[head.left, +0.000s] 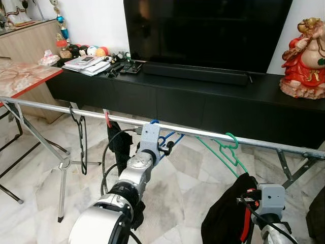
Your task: Hang hanger
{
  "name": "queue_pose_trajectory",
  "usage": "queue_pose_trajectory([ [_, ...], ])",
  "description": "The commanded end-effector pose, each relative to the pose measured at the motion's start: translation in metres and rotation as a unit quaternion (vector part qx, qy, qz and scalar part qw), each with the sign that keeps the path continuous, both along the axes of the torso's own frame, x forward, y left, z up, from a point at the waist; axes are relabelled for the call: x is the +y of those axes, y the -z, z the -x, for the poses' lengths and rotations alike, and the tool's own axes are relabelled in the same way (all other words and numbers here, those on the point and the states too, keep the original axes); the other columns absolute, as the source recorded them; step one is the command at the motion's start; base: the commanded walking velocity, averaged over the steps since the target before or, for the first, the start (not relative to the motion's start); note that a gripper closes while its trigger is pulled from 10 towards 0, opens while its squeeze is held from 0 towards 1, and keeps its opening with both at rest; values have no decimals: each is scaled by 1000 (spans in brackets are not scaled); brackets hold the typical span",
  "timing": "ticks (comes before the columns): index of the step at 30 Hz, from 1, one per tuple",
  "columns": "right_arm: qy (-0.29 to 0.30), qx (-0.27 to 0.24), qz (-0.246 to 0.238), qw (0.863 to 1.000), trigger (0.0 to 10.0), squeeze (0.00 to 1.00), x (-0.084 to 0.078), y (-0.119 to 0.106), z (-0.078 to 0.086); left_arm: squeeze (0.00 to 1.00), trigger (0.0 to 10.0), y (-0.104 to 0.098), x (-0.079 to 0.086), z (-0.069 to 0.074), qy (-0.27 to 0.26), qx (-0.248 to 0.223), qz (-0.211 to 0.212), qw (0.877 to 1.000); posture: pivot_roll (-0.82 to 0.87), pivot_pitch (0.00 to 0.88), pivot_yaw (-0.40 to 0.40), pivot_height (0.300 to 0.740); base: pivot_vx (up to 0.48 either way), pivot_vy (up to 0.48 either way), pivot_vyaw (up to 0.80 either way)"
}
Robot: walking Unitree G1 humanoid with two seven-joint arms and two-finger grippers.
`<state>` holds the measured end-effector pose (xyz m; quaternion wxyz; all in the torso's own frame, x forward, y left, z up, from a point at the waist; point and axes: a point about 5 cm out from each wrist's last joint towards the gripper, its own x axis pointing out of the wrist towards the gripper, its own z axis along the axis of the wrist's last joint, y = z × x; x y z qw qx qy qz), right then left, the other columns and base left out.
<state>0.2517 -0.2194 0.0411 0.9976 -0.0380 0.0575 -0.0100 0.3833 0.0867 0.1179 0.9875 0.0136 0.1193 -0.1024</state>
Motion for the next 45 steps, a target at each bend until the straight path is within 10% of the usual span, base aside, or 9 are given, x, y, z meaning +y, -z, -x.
queue_pose_trajectory([
  [1,-7,-17,3,1000,10000,0,2,-8,-3,0,10000,8,3,3,-1,15,-16,1000,-53,0,22,740,0,0,0],
  [19,-7,-9,12,1000,10000,0,0,-10,17,0,9412,28,-2,12,-22,74,-14,997,-94,78,30,740,0,0,0],
  [20,-7,-9,12,1000,10000,0,0,-10,18,0,4667,29,-3,13,-26,79,-17,996,-99,90,29,740,0,0,0],
  [22,-7,-8,12,1000,10000,0,0,-11,22,0,3686,32,-3,14,-32,87,-20,996,-104,97,29,740,0,0,0],
  [23,-6,-4,13,1000,10000,0,-1,-10,26,0,0,33,-6,15,-33,92,-16,995,-109,109,29,740,0,0,0],
  [45,-9,8,7,1000,10000,0,4,-10,31,0,0,15,4,5,-83,45,-36,995,-84,121,30,740,0,0,0],
])
